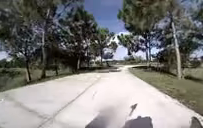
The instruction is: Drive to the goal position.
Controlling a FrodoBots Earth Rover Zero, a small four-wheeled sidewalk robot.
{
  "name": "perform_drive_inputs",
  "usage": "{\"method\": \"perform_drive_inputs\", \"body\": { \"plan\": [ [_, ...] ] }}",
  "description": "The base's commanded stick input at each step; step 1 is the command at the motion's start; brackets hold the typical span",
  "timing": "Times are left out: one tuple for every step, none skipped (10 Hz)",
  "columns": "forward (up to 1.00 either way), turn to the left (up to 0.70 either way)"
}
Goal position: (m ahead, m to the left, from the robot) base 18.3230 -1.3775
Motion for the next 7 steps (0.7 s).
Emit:
{"method": "perform_drive_inputs", "body": {
  "plan": [
    [0.85, 0.00],
    [0.85, 0.00],
    [0.85, 0.00],
    [0.85, 0.00],
    [0.85, 0.00],
    [0.85, 0.00],
    [0.85, 0.00]
  ]
}}
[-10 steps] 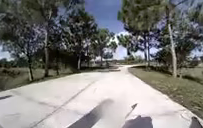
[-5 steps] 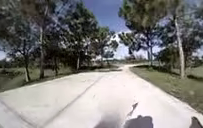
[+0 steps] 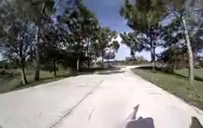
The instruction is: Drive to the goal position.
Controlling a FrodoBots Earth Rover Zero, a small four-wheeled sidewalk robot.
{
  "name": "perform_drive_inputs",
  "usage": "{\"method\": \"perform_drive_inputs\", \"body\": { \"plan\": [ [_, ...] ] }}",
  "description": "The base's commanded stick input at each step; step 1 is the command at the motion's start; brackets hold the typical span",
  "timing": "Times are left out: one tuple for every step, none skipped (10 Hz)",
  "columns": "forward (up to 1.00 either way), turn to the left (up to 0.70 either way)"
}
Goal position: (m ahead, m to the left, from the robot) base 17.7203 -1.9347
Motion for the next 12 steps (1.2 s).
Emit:
{"method": "perform_drive_inputs", "body": {
  "plan": [
    [0.85, 0.00],
    [0.85, 0.00],
    [0.85, 0.00],
    [0.85, 0.00],
    [0.85, 0.00],
    [0.85, 0.00],
    [0.85, 0.00],
    [0.85, 0.00],
    [0.85, 0.00],
    [0.85, 0.00],
    [0.85, 0.00],
    [0.85, 0.00]
  ]
}}
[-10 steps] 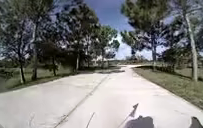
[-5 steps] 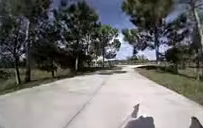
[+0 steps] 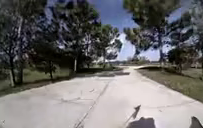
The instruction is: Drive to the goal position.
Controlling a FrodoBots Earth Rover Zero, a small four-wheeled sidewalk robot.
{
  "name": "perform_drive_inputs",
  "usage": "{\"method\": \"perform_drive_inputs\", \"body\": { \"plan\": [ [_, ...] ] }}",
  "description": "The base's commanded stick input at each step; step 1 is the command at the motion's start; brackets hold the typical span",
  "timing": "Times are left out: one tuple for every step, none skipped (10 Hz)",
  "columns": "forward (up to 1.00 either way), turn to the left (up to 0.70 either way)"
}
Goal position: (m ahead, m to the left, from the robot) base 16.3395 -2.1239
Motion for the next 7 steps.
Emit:
{"method": "perform_drive_inputs", "body": {
  "plan": [
    [0.85, 0.00],
    [0.85, 0.00],
    [0.85, -0.19],
    [0.85, -0.21],
    [0.85, 0.00],
    [0.85, -0.14],
    [0.85, -0.30]
  ]
}}
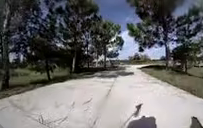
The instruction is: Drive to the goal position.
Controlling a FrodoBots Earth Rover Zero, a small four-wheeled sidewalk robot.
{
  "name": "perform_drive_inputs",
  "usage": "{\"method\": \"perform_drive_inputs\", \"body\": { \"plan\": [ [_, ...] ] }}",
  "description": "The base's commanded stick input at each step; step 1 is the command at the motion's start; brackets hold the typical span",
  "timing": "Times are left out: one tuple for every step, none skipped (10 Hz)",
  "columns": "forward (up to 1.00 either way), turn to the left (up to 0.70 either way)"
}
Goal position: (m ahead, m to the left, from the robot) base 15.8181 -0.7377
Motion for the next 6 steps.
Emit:
{"method": "perform_drive_inputs", "body": {
  "plan": [
    [0.85, -0.22],
    [0.85, -0.32],
    [0.85, -0.23],
    [0.85, -0.32],
    [0.85, -0.21],
    [0.85, -0.32]
  ]
}}
